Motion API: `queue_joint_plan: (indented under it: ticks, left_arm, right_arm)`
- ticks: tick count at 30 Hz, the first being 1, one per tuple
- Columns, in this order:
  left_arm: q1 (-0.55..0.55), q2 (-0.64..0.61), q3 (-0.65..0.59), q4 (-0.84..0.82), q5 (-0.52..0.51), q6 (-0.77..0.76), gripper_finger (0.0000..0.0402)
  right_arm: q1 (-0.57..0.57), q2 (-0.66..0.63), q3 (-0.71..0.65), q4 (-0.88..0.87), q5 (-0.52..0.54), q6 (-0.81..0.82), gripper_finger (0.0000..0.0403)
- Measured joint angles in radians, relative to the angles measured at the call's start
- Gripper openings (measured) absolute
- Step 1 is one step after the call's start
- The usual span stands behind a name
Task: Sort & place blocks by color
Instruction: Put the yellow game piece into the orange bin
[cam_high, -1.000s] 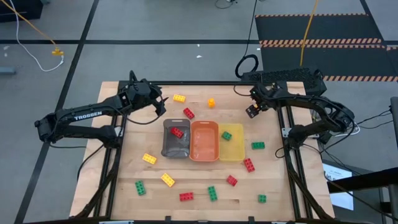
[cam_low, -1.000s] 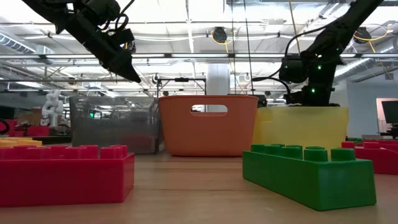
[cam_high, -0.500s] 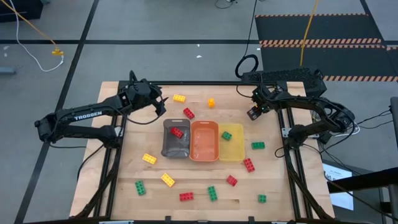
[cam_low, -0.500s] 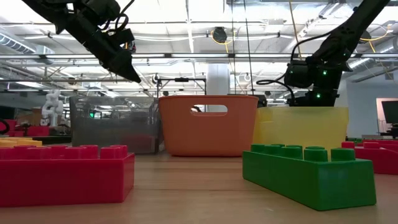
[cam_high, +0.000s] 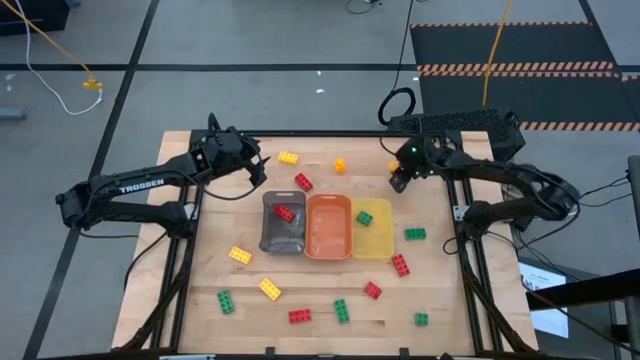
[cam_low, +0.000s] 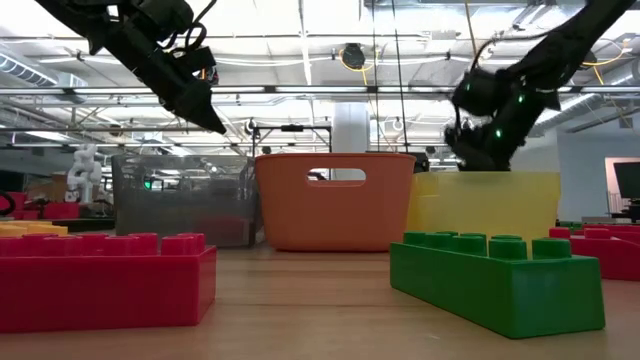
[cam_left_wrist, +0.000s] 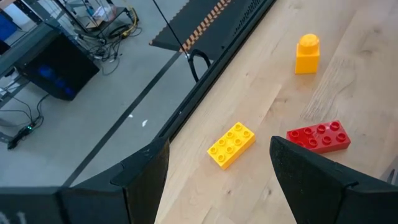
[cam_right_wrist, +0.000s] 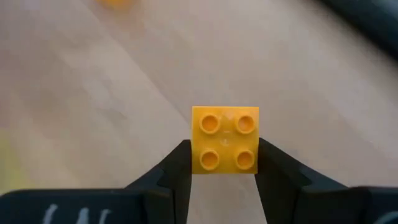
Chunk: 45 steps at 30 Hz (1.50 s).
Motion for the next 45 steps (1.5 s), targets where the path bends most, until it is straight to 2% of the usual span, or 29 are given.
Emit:
queue_joint_plan:
  ticks: [7, 13, 18, 24, 30, 34, 39, 45]
  left_arm:
    - [0.0, 0.0, 0.0, 0.004, 0.0, -0.004, 0.0278]
    - [0.0, 0.0, 0.0, 0.034, 0.0, -0.014, 0.0278]
    - [0.0, 0.0, 0.0, 0.036, 0.0, -0.018, 0.0278]
    - [0.0, 0.0, 0.0, 0.033, 0.0, -0.019, 0.0278]
    - [0.0, 0.0, 0.0, 0.018, 0.0, -0.018, 0.0278]
    - [0.0, 0.0, 0.0, 0.018, 0.0, -0.022, 0.0278]
    - [0.0, 0.0, 0.0, 0.02, 0.0, -0.022, 0.0278]
    - [0.0, 0.0, 0.0, 0.018, 0.0, -0.026, 0.0278]
  right_arm:
    - [0.148, -0.17, 0.001, 0.186, -0.027, -0.052, 0.0122]
    - [0.295, -0.189, 0.005, 0.286, -0.025, -0.001, 0.0122]
    - [0.414, -0.118, 0.081, 0.287, 0.007, -0.008, 0.0122]
    - [0.521, 0.027, 0.203, 0.286, 0.059, -0.083, 0.0125]
    - [0.579, 0.174, 0.275, 0.266, 0.057, -0.142, 0.0127]
    - [0.621, 0.239, 0.318, 0.19, 0.058, -0.21, 0.0128]
    - [0.656, 0.29, 0.375, 0.087, 0.057, -0.221, 0.0129]
    - [0.663, 0.3, 0.378, 0.099, 0.06, -0.21, 0.0155]
